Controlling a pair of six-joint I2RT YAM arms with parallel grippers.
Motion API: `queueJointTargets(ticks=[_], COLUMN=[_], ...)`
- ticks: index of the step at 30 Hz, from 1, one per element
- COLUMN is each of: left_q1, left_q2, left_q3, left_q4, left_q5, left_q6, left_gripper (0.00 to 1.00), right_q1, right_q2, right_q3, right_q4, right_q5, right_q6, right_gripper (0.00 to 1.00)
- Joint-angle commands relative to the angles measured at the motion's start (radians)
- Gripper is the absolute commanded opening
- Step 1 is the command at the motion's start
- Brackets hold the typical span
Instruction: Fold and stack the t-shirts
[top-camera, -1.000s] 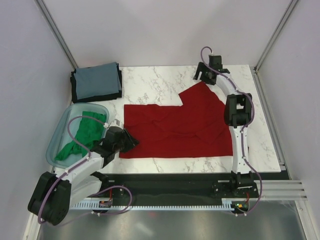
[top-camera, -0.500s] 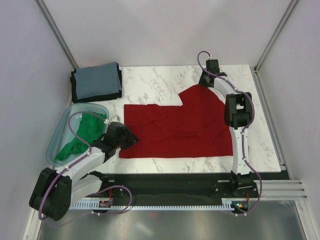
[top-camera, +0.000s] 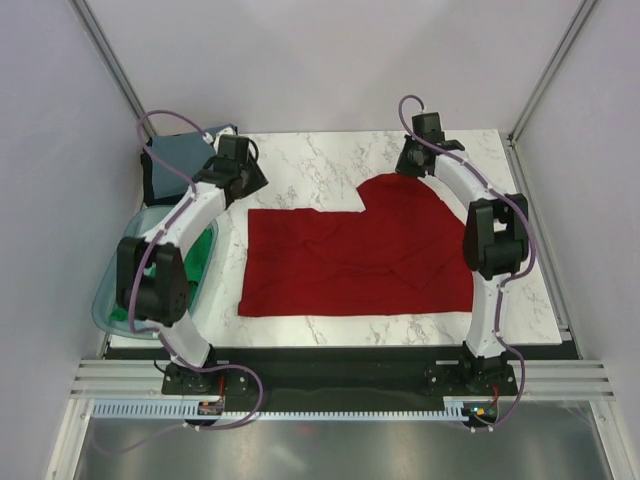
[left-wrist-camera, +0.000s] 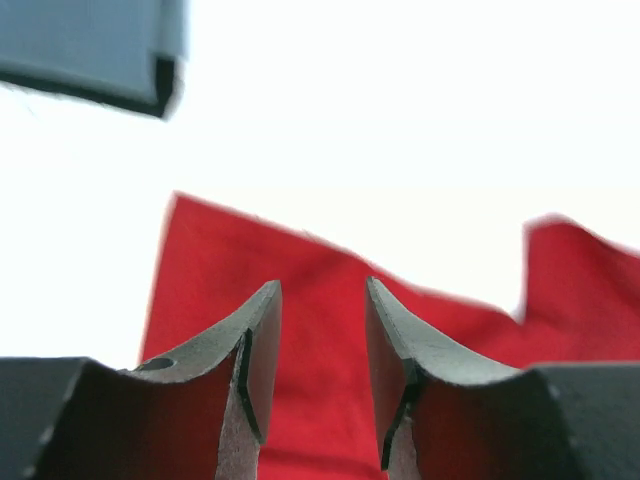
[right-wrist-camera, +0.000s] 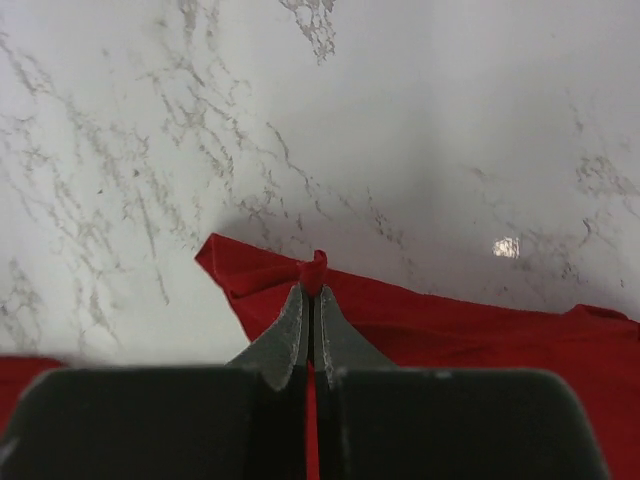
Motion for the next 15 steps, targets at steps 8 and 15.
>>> queueJointTargets(ticks=[8, 15], left_q1=[0.063, 0.075], left_q2=[0.405, 0.460], left_q3=[0.308, 0.309], left_q4=[-0.238, -0.250], left_q5=[-0.034, -0.072], left_q6=[0.126, 0.098], left_gripper=[0.47, 0.52], right_q1=[-0.008, -0.008], right_q2=[-0.264, -0.279], right_q3=[-0.260, -0.343], right_q4=[0.043, 0.064], right_q5=[-0.070, -0.087], right_q6=[0.002, 0.005], right_gripper=[0.00, 0.00])
